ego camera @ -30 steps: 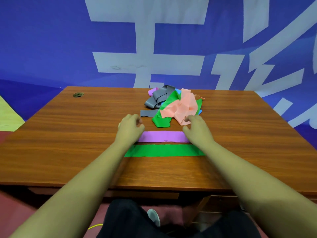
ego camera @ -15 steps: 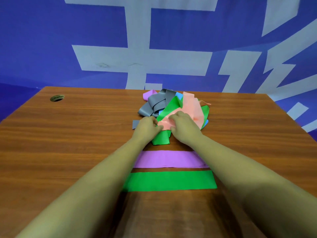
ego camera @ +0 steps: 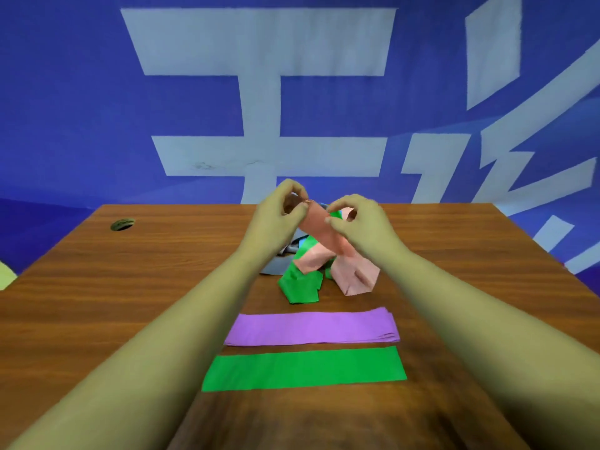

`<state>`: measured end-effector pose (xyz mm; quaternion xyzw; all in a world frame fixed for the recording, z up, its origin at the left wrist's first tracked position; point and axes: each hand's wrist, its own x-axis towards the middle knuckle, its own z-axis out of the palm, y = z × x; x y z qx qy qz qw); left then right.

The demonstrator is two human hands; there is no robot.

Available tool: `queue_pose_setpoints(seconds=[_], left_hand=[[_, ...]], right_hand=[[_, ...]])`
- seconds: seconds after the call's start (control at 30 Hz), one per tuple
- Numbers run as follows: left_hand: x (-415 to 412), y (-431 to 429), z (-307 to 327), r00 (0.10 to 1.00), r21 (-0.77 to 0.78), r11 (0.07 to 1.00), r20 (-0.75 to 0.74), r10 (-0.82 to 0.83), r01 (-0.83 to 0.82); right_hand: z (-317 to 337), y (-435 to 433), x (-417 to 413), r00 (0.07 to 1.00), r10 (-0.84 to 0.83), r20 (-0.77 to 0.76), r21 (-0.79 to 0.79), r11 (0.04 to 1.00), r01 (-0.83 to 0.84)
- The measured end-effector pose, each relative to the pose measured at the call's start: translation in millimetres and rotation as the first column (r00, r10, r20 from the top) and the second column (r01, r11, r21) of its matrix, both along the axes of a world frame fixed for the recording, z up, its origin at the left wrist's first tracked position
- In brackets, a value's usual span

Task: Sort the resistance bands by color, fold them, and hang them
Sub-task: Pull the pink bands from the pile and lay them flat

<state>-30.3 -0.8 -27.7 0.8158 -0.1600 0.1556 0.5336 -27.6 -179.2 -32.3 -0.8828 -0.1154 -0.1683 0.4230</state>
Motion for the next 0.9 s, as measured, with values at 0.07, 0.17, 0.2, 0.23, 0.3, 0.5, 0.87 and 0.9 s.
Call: queue_pose_setpoints(seconds=[0.07, 0.17, 0.2, 0.23, 0.3, 0.5, 0.87, 0.9], left_hand=[[-10, -3, 32, 0.999, -0.041, 0.999, 0.046, 0.008, -0.006], [-24, -6, 77, 0.995, -0.058, 0.996, 0.08, -0.068, 0.073], [-28, -6, 91, 0.99, -0.026, 0.994, 0.099, -0.102, 0.105], [-33, -5, 103, 0.983, 0.0, 0.99, 0.116, -0.14, 0.141], [-45, -2, 125, 0.973, 0.012, 0.98, 0.124, -0.196, 0.196], [-81, 7, 150, 0.975, -0.134, 0.968, 0.098, -0.201, 0.213], [-138, -7, 113, 0.985, -0.383, 0.911, -0.01, -0.173, 0.156], [-143, -9, 111, 0.983, -0.362, 0.917, -0.006, -0.184, 0.17]], right_hand=[[30, 0, -11, 1.0, 0.012, 0.012, 0.087, 0.996, -0.013], [74, 3, -36, 0.99, 0.128, 0.05, 0.236, 0.962, -0.137], [87, 4, -45, 0.982, 0.176, 0.071, 0.271, 0.944, -0.189], [97, 4, -52, 0.974, 0.207, 0.089, 0.288, 0.931, -0.224], [114, 4, -64, 0.969, 0.223, 0.108, 0.281, 0.928, -0.244], [156, 8, -94, 0.978, 0.163, 0.131, 0.298, 0.934, -0.196], [181, 7, -132, 0.956, 0.264, -0.129, 0.501, 0.849, -0.167], [180, 6, -135, 0.957, 0.252, -0.141, 0.439, 0.883, -0.168]])
